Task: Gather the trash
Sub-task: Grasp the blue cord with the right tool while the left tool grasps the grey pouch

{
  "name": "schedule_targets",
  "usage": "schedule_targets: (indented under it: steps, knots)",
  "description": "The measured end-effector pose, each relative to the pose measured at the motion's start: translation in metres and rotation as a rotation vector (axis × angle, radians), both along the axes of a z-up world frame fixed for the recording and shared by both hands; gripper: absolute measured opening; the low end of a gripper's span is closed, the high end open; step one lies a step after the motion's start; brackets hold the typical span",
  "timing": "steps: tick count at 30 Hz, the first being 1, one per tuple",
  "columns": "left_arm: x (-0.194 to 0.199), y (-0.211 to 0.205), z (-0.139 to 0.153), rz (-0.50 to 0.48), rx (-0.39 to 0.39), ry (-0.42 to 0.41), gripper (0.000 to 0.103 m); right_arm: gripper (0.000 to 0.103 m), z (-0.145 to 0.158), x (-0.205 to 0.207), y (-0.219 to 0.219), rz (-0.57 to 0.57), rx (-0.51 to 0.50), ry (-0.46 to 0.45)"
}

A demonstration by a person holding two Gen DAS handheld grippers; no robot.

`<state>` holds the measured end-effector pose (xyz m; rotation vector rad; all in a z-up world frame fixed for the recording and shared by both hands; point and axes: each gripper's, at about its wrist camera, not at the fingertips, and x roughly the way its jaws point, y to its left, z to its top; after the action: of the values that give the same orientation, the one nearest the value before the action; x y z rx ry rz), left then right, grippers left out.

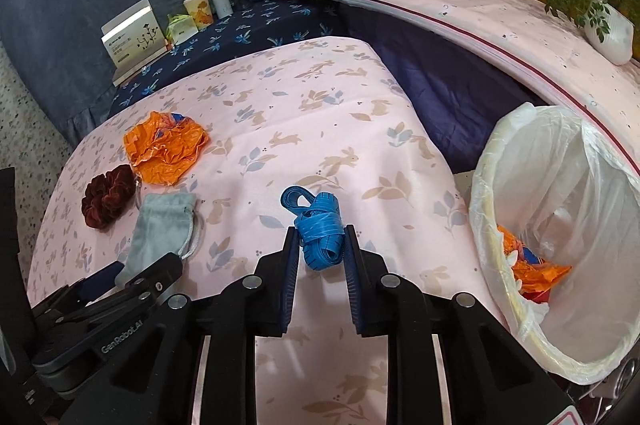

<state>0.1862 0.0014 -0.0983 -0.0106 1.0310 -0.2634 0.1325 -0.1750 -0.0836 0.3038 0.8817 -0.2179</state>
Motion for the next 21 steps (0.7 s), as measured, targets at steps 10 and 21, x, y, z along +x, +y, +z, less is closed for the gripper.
schedule_targets:
  steps: [10,21]
  knots:
    - [-0.011,-0.025,0.003,-0.084,0.026,-0.004,0.008,0.021,0.006,-0.019,-0.009,-0.014,0.013,-0.022]
    - [-0.036,-0.065,0.034,-0.178,-0.012,-0.058,0.006,0.021,0.022,-0.055,-0.048,-0.107,0.010,-0.070]
